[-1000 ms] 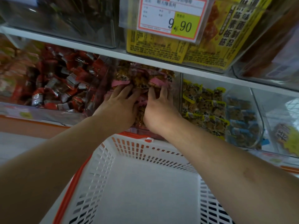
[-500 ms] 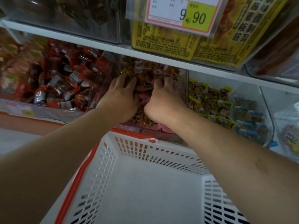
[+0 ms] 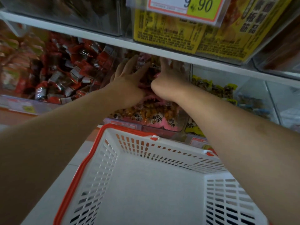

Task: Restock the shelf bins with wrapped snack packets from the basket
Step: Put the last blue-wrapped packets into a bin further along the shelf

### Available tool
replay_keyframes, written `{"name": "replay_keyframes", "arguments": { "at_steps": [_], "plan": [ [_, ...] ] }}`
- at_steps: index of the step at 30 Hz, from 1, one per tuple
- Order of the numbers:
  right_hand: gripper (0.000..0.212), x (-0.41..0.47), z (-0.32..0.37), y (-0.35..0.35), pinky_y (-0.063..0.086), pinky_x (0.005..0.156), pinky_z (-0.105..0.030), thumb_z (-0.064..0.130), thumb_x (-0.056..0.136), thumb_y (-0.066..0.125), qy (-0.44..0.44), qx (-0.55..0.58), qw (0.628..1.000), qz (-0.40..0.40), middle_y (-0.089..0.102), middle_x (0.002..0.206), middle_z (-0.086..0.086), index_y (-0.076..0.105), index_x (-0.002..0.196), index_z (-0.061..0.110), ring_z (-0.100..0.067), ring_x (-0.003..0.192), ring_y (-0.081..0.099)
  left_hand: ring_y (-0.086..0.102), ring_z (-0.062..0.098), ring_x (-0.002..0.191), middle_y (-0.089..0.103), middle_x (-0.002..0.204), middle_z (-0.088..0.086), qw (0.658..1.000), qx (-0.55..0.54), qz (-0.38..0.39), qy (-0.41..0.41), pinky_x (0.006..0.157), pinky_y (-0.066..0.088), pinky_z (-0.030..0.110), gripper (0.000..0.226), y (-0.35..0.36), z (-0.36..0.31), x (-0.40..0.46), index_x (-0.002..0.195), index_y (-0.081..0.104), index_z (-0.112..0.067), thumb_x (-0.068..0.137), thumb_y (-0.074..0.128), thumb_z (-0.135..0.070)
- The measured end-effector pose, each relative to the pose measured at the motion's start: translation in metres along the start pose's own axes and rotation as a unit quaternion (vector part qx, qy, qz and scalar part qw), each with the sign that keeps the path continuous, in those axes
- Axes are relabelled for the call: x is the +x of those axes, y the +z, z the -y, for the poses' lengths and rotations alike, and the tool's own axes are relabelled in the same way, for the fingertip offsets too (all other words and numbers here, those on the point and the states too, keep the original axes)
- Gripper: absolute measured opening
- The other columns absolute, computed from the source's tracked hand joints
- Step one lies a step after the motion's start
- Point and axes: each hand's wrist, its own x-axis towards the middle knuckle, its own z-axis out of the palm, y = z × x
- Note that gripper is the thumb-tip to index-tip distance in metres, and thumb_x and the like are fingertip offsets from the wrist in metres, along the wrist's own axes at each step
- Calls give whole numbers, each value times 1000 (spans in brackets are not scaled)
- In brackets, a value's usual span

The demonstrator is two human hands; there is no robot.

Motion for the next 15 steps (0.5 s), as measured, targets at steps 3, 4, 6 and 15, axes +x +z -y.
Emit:
{"name": "replay_keyframes", "arguments": {
  "at_steps": [3,4,6,15],
  "plan": [
    [92,11,0,7,0,132,-54,27,99,51,33,-23,999,31,-24,177,-1,-8,170,37,-38,162,-18,-14,26,159,-8,173,-11,997,52,53,0,128,5,56,99,5,7,27,161,2,-50,72,37,-76],
    [91,13,1,9,-1,131,-54,27,100,50,42,-27,998,41,-25,176,0,-9,169,38,-38,162,-19,-16,25,159,-9,173,-13,996,55,68,-10,128,5,55,98,6,6,31,161,1,-49,74,38,-76],
    [91,14,2,11,-3,131,-54,28,102,49,46,-34,997,53,-27,175,-1,-12,169,39,-37,162,-21,-17,23,159,-9,173,-13,995,47,84,-32,128,4,54,93,7,4,32,161,1,-50,82,44,-70],
    [113,-48,-9,9,10,133,-53,18,91,64,-44,-44,998,15,-30,174,-1,-18,168,28,-35,162,-22,15,39,155,17,169,8,1000,-6,-24,16,124,21,60,92,4,-7,-33,162,25,-31,77,48,-58]
  ]
}}
